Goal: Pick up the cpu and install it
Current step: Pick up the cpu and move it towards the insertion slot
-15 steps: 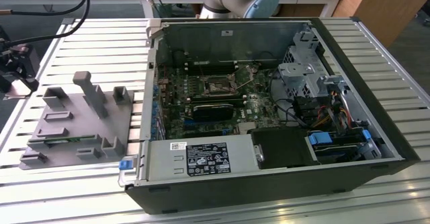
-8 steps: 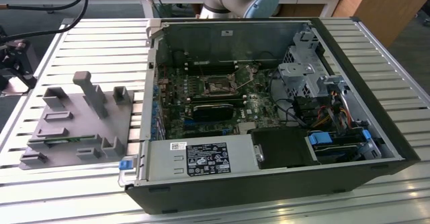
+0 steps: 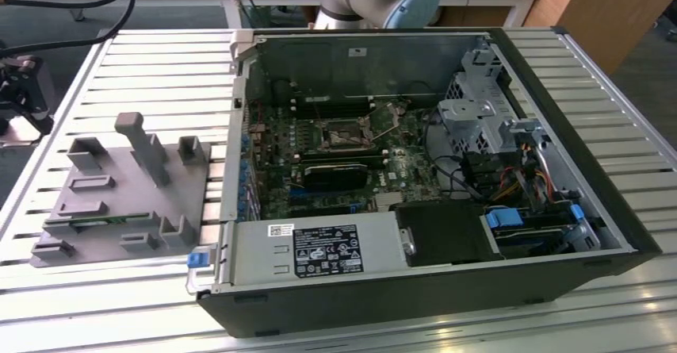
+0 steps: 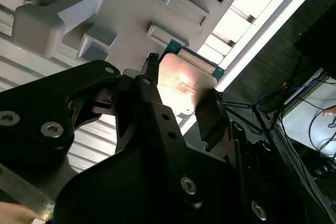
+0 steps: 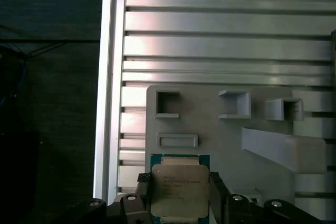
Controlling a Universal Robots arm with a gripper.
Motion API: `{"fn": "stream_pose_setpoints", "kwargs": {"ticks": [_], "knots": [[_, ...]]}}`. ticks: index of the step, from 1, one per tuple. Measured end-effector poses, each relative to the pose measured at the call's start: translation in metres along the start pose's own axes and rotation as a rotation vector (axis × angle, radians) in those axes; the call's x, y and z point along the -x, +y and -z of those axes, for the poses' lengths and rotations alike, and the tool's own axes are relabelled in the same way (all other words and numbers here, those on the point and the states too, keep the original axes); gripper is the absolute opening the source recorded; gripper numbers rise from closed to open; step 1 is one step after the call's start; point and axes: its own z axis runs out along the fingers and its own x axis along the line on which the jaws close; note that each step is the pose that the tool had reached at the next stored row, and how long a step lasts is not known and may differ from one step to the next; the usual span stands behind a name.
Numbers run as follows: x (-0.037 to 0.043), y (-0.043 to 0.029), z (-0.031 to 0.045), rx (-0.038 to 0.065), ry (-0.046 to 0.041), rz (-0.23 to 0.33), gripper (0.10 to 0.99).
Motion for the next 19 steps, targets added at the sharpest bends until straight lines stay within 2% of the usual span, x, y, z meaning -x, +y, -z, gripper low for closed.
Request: {"fn": "stream_pose_setpoints", "kwargs": {"ticks": [6,13,16,19], "knots": [[0.0004,0.0007,0.0052,0.000,-0.0001,0.000,0.533],[0.0154,0.0007,0.0062,0.000,0.0003,0.000,0.533],[0.0162,0.0017,0.0122,0.000,0.0003,0.000,0.533],[0.0161,0.0033,0.0222,0.000,0.0002,0.000,0.533]]}}
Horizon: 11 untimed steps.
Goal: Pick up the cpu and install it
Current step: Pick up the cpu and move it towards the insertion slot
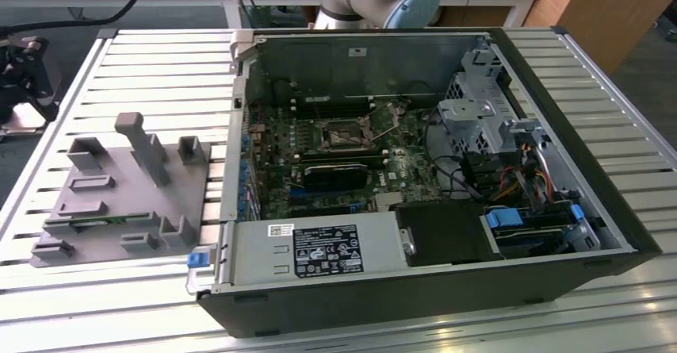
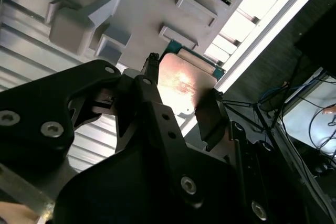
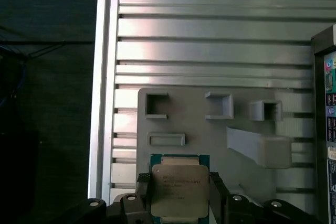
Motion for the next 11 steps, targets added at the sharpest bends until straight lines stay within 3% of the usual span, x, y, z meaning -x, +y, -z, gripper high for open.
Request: {"fn": "stream_pose_setpoints", "kwargs": {"ticks": [11], "knots": [[-0.0001,0.0046,0.0412,0.000,0.0001,0.000,0.533]]}}
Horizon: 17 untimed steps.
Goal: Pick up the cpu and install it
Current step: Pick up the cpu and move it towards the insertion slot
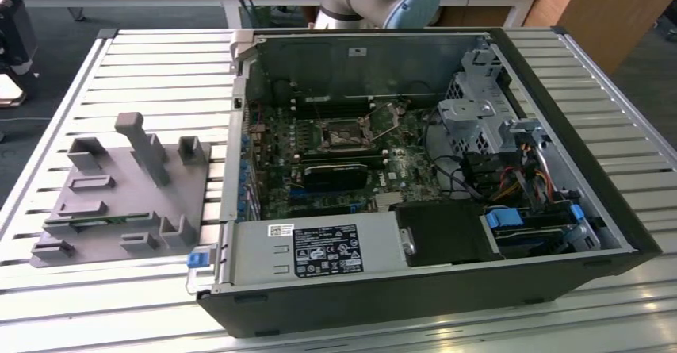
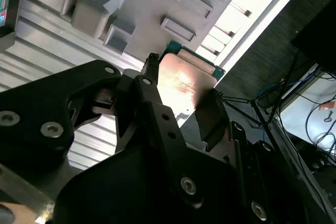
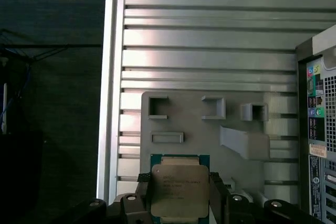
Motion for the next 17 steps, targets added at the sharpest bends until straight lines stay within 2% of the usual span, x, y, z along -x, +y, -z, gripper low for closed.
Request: {"fn": "stream_pose_setpoints", "kwargs": {"ticks": [3,11,17], "knots": [[0.0025,0.0005,0.0059,0.000,-0.0001,0.000,0.533],[0.0137,0.0012,0.0160,0.000,0.0001,0.000,0.533],[0.0151,0.0025,0.0320,0.000,0.0000,0.000,0.533]]}}
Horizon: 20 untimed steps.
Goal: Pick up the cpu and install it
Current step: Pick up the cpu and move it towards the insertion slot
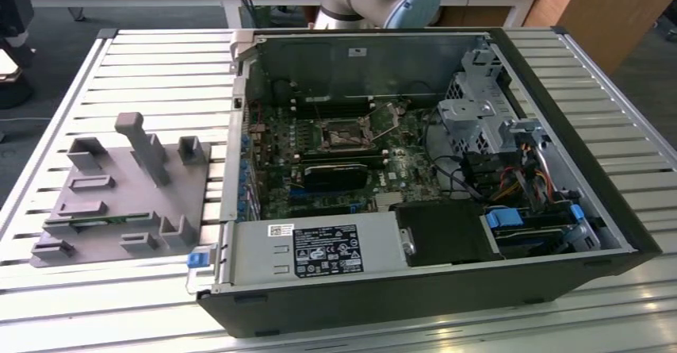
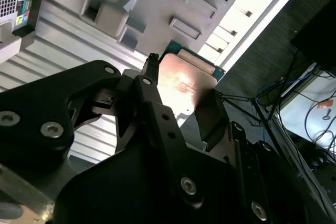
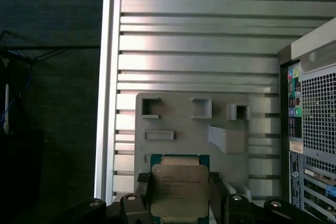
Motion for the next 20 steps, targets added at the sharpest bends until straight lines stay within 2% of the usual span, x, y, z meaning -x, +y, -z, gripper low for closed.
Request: {"fn": "stream_pose_setpoints", "kwargs": {"ticks": [7,20], "knots": [[0.0082,0.0008,0.0094,0.000,0.0000,0.000,0.533],[0.0275,0.0015,0.0198,0.000,0.0004,0.000,0.533]]}}
